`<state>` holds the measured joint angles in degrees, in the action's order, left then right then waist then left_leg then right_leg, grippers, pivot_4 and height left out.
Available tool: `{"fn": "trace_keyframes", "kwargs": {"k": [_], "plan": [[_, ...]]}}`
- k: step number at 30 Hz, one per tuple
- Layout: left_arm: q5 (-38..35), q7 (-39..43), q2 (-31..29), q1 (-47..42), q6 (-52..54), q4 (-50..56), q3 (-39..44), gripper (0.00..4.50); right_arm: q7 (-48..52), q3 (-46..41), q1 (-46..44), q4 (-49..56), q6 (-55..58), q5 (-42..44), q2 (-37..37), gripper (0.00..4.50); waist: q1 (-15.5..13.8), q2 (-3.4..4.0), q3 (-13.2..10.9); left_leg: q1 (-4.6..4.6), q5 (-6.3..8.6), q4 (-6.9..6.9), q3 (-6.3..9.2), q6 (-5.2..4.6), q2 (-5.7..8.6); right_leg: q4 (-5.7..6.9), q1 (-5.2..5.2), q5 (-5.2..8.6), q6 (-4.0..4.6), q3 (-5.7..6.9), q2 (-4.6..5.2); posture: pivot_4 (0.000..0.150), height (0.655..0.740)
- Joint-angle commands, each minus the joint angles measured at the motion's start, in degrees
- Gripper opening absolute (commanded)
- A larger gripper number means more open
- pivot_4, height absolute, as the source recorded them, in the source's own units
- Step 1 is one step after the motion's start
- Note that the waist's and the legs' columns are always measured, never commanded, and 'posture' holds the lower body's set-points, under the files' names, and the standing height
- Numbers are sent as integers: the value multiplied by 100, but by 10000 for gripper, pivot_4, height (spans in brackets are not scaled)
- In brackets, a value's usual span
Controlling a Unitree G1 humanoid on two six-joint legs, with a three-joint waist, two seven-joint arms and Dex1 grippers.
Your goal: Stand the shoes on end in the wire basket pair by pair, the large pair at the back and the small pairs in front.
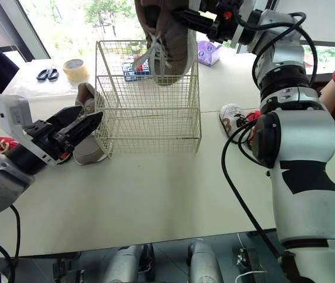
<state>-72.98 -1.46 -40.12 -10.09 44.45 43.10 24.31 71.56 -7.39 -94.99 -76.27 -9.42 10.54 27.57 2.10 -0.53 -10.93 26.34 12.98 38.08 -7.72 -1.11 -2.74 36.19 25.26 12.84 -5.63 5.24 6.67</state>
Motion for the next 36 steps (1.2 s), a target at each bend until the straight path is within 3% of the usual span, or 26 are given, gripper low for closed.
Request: {"fn": "trace_keyframes", "kwargs": {"k": [1, 6, 12, 26, 31, 34, 36], "plan": [[29, 20, -11, -16, -204, 64, -9, 35052, -419, -13, 24, -51, 11, -291, -99, 16207, 3, 0, 0, 0, 0, 0, -1, 0, 0, 0, 0, 0, 0, 0, 0, 1500, 7351], [82, 9, -8, -99, -281, -45, -137, 35052, -942, 33, 140, -87, -138, -624, -167, 16207, 10, 1, 4, -14, -1, 0, -4, 2, 0, 3, -12, -1, 2, 0, 0, 1500, 7351], [194, 112, 44, -86, -348, -150, -248, 35411, -1032, -92, 133, -78, -142, -737, -109, 44735, 7, 1, 5, -58, 1, 0, -3, 6, 0, 0, -54, -2, 4, 2, 0, 1500, 7351], [485, 481, 171, -507, -353, -610, -587, 35411, -479, -457, 230, 94, -151, -615, 345, 44735, 9, 6, 1, -55, -1, -7, -11, 4, 0, 0, -48, -2, 4, 0, -2, 1500, 7351], [-187, 268, -183, -811, -193, -1092, 37, 35411, -27, -725, 475, 488, -237, -233, 794, 44735, 1, 6, 0, -55, 0, -7, -3, 4, -1, -2, -48, -2, 4, 0, -1, 1500, 7351], [-720, 267, -496, -1281, -62, -1668, 358, 42336, 402, -816, 638, 995, 14, 43, 1018, 45000, 14, 6, -1, -57, 0, -7, 1, 4, -2, 0, -48, -2, 4, -1, -1, 1500, 7351], [-542, 183, -825, -1710, 78, -2223, 331, 44482, 538, -772, 801, 1484, 280, 152, 1126, 45000, 10, 6, -1, -60, 0, -7, -1, 3, -2, 1, -49, -2, 3, -2, -1, 1500, 7351]]}}
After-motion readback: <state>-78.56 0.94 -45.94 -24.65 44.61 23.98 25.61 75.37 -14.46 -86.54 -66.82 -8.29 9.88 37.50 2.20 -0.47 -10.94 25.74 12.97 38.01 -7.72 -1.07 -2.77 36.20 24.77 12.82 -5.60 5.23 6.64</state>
